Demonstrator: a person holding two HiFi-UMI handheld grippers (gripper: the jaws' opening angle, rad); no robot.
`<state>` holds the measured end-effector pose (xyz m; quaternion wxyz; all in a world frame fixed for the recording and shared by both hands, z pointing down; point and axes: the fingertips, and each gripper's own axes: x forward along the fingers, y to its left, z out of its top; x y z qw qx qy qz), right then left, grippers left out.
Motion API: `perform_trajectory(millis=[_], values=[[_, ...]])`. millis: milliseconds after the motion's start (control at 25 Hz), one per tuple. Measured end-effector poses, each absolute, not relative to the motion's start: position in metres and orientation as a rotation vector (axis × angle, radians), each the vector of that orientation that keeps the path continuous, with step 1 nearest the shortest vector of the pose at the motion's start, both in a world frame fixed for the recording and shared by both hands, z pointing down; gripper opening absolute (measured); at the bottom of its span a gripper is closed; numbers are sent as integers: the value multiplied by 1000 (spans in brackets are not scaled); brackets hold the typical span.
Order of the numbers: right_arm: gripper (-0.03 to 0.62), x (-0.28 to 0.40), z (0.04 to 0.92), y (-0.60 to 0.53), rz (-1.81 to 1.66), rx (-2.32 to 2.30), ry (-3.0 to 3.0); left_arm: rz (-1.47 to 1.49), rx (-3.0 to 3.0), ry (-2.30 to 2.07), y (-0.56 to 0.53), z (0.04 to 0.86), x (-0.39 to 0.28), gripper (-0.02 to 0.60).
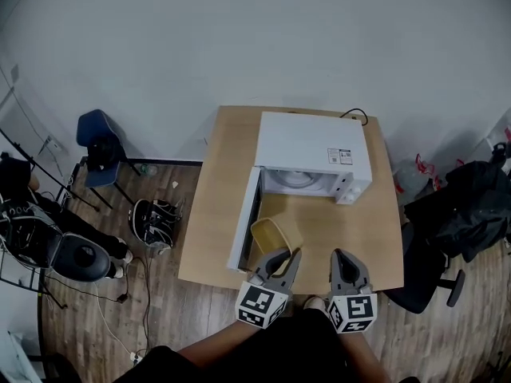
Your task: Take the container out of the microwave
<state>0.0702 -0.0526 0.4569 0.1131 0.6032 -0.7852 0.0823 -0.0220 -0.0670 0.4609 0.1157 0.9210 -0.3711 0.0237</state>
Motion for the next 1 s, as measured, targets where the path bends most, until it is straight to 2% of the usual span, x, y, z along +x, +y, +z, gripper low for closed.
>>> perform_trajectory(millis=[360,1000], values=[[60,83,457,-55,231,1816,-2277,93,2727,-1134,-73,459,-35,25],[59,69,460,-47,224,1826,-2281,107,2738,-1109,-66,464,-45,23]])
